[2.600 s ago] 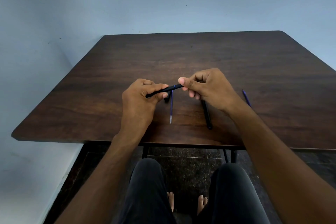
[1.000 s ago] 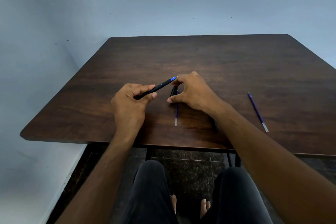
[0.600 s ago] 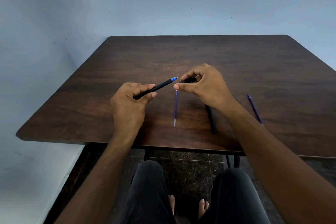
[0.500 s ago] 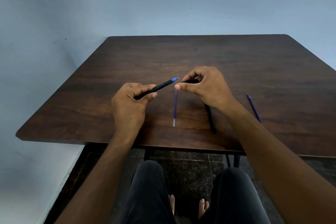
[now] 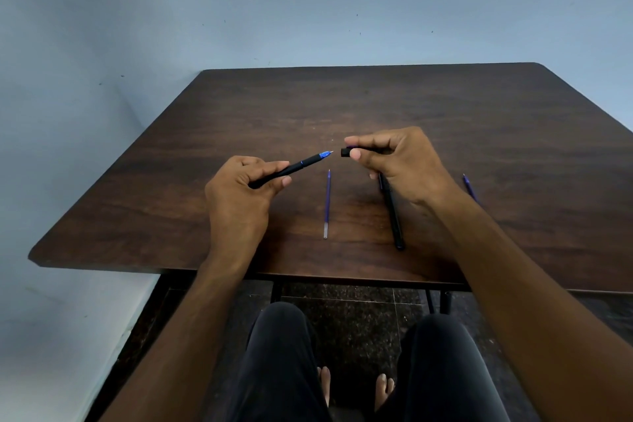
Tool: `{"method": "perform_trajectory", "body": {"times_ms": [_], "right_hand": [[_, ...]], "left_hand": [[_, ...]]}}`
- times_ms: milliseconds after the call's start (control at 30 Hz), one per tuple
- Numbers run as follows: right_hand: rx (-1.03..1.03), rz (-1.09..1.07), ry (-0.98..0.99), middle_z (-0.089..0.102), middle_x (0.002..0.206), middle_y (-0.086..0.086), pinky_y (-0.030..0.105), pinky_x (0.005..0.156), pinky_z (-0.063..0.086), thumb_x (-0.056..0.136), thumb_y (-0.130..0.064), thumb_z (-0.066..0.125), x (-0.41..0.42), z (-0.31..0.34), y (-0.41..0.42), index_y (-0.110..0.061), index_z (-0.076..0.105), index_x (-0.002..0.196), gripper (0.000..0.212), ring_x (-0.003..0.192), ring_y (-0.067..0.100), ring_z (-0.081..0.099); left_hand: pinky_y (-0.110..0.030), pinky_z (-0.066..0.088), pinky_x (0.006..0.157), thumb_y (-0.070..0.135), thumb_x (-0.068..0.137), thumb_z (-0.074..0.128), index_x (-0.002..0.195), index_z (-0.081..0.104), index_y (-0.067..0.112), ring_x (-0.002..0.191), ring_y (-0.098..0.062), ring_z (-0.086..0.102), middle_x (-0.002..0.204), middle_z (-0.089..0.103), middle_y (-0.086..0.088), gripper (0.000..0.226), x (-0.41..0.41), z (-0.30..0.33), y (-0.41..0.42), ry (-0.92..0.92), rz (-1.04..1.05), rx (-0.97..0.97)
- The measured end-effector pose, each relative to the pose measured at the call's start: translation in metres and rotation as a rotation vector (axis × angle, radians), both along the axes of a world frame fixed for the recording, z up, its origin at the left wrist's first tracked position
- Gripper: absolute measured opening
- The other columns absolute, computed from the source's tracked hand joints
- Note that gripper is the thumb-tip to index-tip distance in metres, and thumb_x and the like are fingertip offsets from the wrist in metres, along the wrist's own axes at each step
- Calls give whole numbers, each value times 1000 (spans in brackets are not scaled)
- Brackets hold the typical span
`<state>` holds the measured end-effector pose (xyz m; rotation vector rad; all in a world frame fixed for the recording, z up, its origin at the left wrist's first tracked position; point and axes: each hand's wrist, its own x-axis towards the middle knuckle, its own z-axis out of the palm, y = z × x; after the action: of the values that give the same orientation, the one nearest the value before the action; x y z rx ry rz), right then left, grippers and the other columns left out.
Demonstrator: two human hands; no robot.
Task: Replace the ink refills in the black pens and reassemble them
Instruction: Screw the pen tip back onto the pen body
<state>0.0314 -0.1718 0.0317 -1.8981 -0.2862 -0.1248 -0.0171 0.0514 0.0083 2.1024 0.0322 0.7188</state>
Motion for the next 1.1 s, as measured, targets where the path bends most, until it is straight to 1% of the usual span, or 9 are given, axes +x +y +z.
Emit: {"method": "perform_trajectory", "body": {"times_ms": [67, 100, 400, 533, 600, 733, 800, 900, 1100], "right_hand": [[40, 0, 9, 75, 95, -9, 17, 60, 55, 87, -4, 75, -1, 2, -1, -9, 76, 110, 24, 56, 3, 58], [55, 5, 10, 75, 97, -6, 17, 61, 55, 86, -3, 76, -2, 3, -2, -9, 76, 108, 23, 56, 0, 58], [67, 49, 10, 77, 99, 2, 23, 65, 59, 81, -4, 79, -2, 3, 1, -6, 77, 105, 23, 65, 12, 63], [134, 84, 49, 78, 98, 6, 28, 67, 61, 77, 1, 82, 0, 1, 5, -5, 76, 102, 26, 78, 17, 72], [195, 97, 75, 78, 96, 8, 27, 67, 59, 77, 2, 82, 1, -1, 6, -4, 76, 103, 28, 75, 14, 72], [603, 161, 222, 73, 86, 15, 26, 68, 58, 76, -3, 78, 2, -1, 8, 6, 72, 104, 30, 70, 19, 68], [685, 152, 265, 74, 84, 15, 27, 68, 59, 77, -4, 77, 2, -2, 9, 9, 72, 104, 30, 70, 20, 69], [674, 134, 281, 74, 82, 15, 26, 65, 59, 82, 1, 74, -1, -2, 13, 9, 72, 102, 22, 68, 20, 69], [641, 107, 274, 72, 79, 15, 26, 59, 57, 84, 2, 73, -4, 0, 21, 10, 72, 98, 15, 63, 18, 65]], "left_hand": [[0, 41, 75, 14, 76, 83, 107, 77, 20, 85, -1, 62, 97, 68, 4, 32, 0, 0, -1, -5, -5, 13], [-1, 41, 75, 14, 76, 83, 107, 77, 20, 84, -1, 62, 97, 68, 3, 32, -1, 0, -1, -6, -9, 13], [-2, 42, 74, 11, 75, 84, 105, 78, 20, 84, -1, 61, 95, 68, 2, 32, -3, 3, -6, -21, -43, 13], [-2, 43, 75, 14, 76, 83, 106, 77, 21, 87, -1, 61, 96, 68, 5, 31, -5, 5, -10, -9, -66, 35], [-3, 44, 76, 15, 76, 83, 106, 77, 22, 88, -1, 62, 96, 68, 7, 31, -5, 6, -12, -8, -67, 39], [-4, 45, 79, 16, 77, 84, 105, 79, 21, 88, 2, 67, 93, 73, 13, 29, -5, 9, -11, -11, -78, -1], [-2, 44, 78, 16, 77, 83, 105, 78, 21, 88, 7, 66, 90, 71, 19, 29, -5, 11, -12, -7, -81, 2], [-1, 43, 75, 17, 76, 84, 105, 78, 21, 82, 13, 63, 85, 67, 23, 30, -5, 14, -13, 1, -78, 13], [-2, 41, 70, 17, 76, 84, 103, 79, 19, 75, 9, 61, 79, 67, 16, 28, -6, 13, -18, -31, -73, 54]]}}
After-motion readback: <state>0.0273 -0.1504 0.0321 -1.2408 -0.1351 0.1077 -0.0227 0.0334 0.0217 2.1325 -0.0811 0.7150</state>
